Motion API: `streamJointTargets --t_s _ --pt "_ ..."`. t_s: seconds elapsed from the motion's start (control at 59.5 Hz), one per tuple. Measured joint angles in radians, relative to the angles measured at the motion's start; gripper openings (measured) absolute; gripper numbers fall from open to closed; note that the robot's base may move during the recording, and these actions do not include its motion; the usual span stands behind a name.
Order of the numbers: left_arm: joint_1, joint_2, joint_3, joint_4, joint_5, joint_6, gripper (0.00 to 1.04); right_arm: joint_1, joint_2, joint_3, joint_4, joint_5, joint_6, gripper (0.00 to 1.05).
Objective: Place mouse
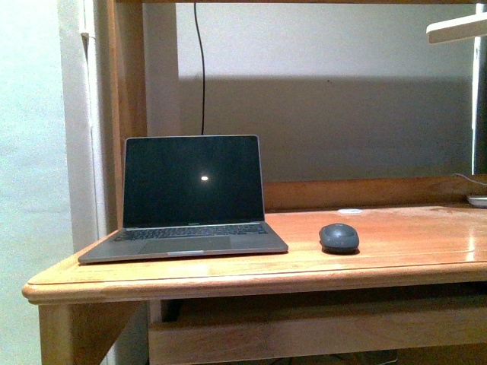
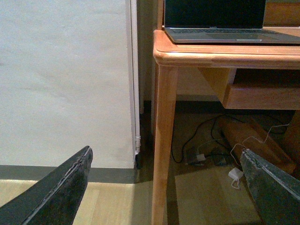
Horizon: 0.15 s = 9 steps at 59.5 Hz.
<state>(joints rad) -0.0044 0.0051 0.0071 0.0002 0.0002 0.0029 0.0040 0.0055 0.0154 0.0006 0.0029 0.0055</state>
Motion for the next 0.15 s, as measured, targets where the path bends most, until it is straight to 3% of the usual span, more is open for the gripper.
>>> streamJointTargets --t_s 0.151 --pt "0.0 0.0 0.0 0.0 0.0 0.0 0.97 0.0 0.0 0.0 0.0 0.0 0.0 0.97"
